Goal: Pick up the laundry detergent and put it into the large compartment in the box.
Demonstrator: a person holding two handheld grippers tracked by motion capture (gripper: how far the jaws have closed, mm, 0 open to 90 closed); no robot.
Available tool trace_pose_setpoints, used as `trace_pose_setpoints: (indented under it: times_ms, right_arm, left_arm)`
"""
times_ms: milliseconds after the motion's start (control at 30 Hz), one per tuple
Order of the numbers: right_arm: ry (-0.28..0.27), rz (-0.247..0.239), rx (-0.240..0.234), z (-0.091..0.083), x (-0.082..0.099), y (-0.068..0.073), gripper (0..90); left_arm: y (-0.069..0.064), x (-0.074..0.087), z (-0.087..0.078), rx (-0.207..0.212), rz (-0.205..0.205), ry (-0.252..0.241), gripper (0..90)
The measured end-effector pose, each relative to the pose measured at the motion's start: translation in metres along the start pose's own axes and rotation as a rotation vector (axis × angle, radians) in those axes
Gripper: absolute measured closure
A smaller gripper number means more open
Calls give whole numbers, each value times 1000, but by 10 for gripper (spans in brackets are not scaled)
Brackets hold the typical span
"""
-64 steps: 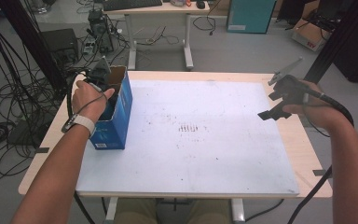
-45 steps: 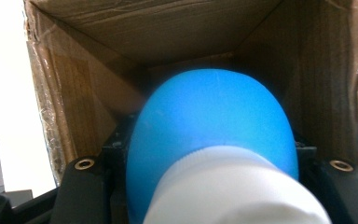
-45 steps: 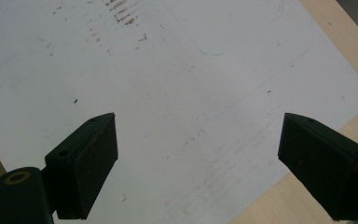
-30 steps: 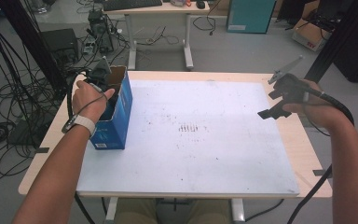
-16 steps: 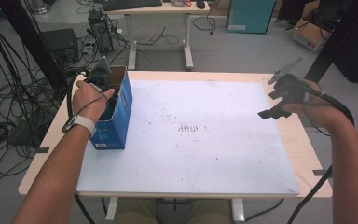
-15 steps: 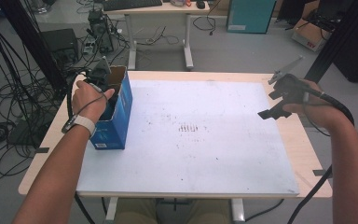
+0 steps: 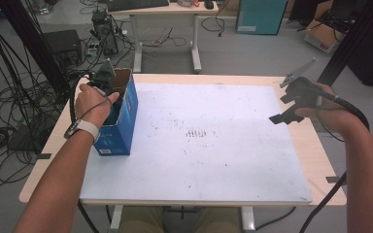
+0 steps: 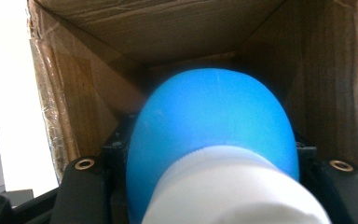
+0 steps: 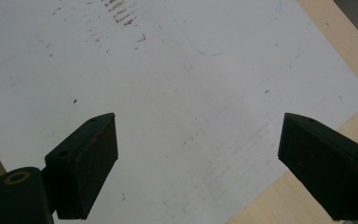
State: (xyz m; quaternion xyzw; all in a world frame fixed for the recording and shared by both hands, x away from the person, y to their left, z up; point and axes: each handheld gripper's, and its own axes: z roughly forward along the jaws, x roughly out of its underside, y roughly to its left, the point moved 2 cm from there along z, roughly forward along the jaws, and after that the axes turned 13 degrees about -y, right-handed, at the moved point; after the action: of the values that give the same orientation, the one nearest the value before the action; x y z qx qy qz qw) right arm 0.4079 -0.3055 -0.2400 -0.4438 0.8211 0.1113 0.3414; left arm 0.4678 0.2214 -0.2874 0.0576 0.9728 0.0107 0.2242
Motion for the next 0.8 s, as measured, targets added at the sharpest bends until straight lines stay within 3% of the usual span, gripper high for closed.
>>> trace_pose_setpoints:
  times_ms: [800]
  right_arm:
    - [0, -4, -2, 0, -2, 0, 118]
  left_arm:
    - [0, 0, 0, 0, -2, 0, 388]
